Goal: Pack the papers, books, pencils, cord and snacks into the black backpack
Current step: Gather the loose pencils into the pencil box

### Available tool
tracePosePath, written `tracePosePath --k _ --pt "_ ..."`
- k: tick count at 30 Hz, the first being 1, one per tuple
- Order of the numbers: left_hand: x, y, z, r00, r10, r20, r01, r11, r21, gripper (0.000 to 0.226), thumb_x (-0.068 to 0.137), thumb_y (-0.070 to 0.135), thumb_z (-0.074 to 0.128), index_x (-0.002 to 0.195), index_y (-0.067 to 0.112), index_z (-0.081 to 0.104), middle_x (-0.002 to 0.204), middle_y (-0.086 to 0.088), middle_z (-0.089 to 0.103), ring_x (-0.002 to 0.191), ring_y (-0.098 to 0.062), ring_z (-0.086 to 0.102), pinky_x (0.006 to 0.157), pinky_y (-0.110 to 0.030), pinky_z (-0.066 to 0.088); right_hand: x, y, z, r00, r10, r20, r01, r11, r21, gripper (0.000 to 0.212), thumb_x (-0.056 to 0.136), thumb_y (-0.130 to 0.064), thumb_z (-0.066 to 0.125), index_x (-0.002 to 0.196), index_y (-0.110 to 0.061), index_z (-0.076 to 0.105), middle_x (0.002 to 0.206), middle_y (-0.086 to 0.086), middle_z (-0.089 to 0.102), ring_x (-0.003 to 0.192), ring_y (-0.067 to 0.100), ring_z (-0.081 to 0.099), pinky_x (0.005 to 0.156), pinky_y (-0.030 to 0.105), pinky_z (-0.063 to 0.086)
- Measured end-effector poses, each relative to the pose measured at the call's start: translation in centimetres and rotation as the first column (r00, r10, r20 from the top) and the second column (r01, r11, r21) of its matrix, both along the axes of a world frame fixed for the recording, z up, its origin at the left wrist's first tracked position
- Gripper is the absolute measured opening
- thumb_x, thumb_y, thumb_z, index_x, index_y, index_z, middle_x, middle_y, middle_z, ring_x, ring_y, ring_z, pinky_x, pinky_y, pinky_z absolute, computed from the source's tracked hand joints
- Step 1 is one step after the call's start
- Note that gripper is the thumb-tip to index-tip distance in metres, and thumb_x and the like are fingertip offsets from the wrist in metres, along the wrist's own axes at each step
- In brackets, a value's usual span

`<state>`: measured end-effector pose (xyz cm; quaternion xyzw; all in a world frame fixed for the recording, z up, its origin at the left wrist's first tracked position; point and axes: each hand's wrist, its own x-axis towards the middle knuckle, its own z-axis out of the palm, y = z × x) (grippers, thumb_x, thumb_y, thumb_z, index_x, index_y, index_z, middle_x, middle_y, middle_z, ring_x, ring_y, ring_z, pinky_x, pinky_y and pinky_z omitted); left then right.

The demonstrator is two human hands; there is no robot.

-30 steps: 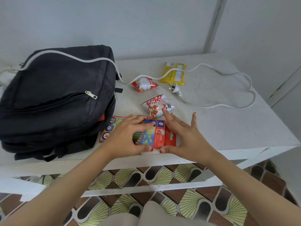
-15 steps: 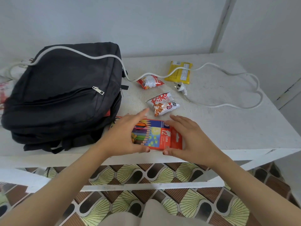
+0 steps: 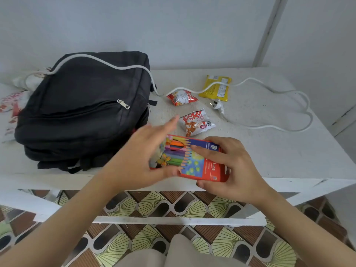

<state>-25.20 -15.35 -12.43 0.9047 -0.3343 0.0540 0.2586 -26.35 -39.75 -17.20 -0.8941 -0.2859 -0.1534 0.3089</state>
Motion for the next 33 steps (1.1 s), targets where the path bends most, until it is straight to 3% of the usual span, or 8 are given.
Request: tracePosePath --k 2,6,10,13,18,26,30,33 --pt "-0.1 1.3 0.6 0.991 0.060 0.119 -0.050 0.995 -0.089 0.072 0.090 0.058 0.035 0.147 0.018 0.018 0.135 -0.001 0.049 0.126 -0.006 0.039 0.113 -0.028 0.017 -0.1 0.6 -0.5 0.998 -0.045 -0.041 0.050 0.993 0.107 0.065 0.071 -0.066 0.060 0.129 -0.037 0.052 0.128 -0.002 0.051 0.115 0.010 0.045 0.098 0.030 0.033" --pt "-0.2 4.9 1.2 0.870 0.333 0.364 -0.277 0.940 -0.199 0.049 0.088 0.029 0.048 0.129 0.002 0.044 0.126 0.003 0.046 0.117 -0.013 0.045 0.103 -0.019 0.028 0.3 2.5 -0.8 0.961 -0.003 -0.277 0.133 0.882 0.452 0.059 0.074 -0.055 0.062 0.129 -0.035 0.055 0.121 -0.001 0.053 0.115 0.012 0.048 0.096 0.028 0.040" --pt "-1.0 9.3 0.8 0.863 0.279 0.421 -0.326 0.944 0.042 0.024 0.086 0.027 0.048 0.086 0.008 0.064 0.068 0.001 0.053 0.062 -0.017 0.047 0.058 -0.024 0.041 1.2 4.8 0.0 0.927 0.086 -0.364 0.167 0.775 0.609 0.052 0.076 -0.049 0.056 0.126 -0.036 0.054 0.106 -0.018 0.062 0.096 0.000 0.054 0.083 0.012 0.040" --pt "-1.4 12.2 0.3 0.912 0.260 0.317 -0.341 0.911 0.233 0.033 0.085 0.034 0.042 0.075 0.016 0.067 0.054 0.010 0.050 0.048 -0.009 0.044 0.043 -0.020 0.038 1.7 6.4 -0.1 0.926 0.121 -0.359 0.150 0.752 0.642 0.050 0.078 -0.046 0.054 0.126 -0.032 0.053 0.100 -0.028 0.062 0.088 -0.007 0.054 0.078 0.008 0.040" --pt "-0.1 15.6 -0.1 0.869 0.347 0.353 -0.424 0.890 0.168 0.039 0.086 0.034 0.043 0.104 0.011 0.067 0.098 -0.005 0.067 0.091 -0.016 0.057 0.080 -0.028 0.047 2.3 9.2 -0.5 0.917 0.106 -0.384 0.186 0.739 0.648 0.055 0.076 -0.049 0.054 0.128 -0.031 0.054 0.112 -0.035 0.057 0.106 -0.008 0.052 0.084 0.006 0.038" --pt "6.8 18.1 1.2 0.866 0.236 0.441 -0.379 0.885 0.271 0.085 0.078 0.063 0.047 0.141 0.010 0.030 0.147 -0.010 0.035 0.134 -0.024 0.032 0.113 -0.041 0.013 3.1 12.9 -0.2 0.917 -0.006 -0.400 0.300 0.672 0.677 0.056 0.075 -0.052 0.053 0.128 -0.034 0.054 0.118 -0.025 0.057 0.110 -0.007 0.051 0.083 0.004 0.037" --pt "10.8 19.7 1.5 0.915 0.174 0.365 -0.301 0.896 0.327 0.100 0.068 0.067 0.060 0.144 0.016 0.020 0.147 -0.007 0.036 0.139 -0.022 0.026 0.117 -0.040 0.001 3.2 14.2 0.2 0.908 -0.078 -0.412 0.367 0.626 0.689 0.050 0.074 -0.054 0.053 0.122 -0.041 0.055 0.118 -0.021 0.059 0.107 -0.009 0.052 0.079 0.002 0.038" --pt "12.9 20.0 1.9 0.937 0.178 0.301 -0.257 0.934 0.247 0.088 0.073 0.040 0.076 0.138 0.021 0.021 0.124 -0.015 0.059 0.121 -0.030 0.051 0.107 -0.042 0.029 3.1 15.1 0.0 0.897 -0.126 -0.423 0.409 0.595 0.691 0.052 0.073 -0.055 0.054 0.123 -0.040 0.056 0.120 -0.024 0.057 0.110 -0.010 0.051 0.079 0.000 0.037"
